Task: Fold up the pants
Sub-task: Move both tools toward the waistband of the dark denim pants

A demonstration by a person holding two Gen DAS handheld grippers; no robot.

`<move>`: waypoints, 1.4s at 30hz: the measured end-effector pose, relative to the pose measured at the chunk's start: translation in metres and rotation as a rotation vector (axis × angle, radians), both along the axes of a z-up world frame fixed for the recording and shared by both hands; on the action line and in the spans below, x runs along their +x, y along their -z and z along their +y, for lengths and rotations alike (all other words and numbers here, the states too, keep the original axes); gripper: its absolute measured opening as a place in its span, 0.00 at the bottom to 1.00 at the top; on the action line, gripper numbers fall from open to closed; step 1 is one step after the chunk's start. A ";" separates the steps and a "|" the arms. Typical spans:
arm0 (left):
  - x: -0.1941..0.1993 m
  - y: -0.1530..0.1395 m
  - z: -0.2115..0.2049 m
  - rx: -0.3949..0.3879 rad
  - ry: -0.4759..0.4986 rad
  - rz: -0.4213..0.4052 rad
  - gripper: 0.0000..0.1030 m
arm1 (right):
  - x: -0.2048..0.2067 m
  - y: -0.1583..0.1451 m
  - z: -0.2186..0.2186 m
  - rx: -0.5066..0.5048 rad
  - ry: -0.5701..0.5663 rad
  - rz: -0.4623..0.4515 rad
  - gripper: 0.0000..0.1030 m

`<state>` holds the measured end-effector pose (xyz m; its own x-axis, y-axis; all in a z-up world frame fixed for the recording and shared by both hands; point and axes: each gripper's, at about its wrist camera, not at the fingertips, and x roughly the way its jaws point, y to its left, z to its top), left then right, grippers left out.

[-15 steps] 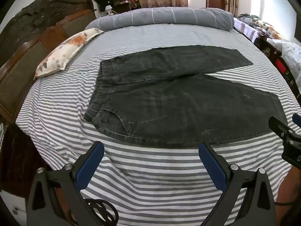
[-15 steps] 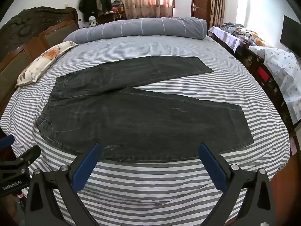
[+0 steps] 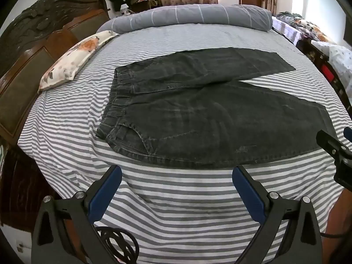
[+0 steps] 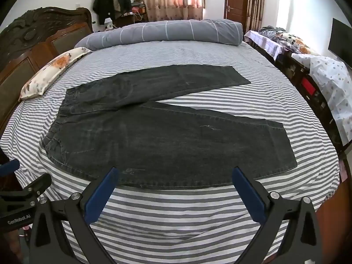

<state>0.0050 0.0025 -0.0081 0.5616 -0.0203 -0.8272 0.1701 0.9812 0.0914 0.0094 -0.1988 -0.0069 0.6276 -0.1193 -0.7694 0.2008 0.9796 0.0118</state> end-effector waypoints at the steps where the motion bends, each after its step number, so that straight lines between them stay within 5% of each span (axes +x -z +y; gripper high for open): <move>1: -0.001 0.000 -0.001 0.001 0.000 -0.003 0.97 | 0.001 0.000 0.004 -0.010 -0.003 0.003 0.99; 27: -0.002 -0.001 -0.001 -0.016 0.005 -0.001 0.97 | 0.001 0.002 0.007 -0.014 -0.002 0.005 0.99; 42: -0.008 -0.014 0.013 -0.062 0.023 -0.036 0.97 | -0.009 -0.023 0.025 -0.062 0.004 -0.013 0.99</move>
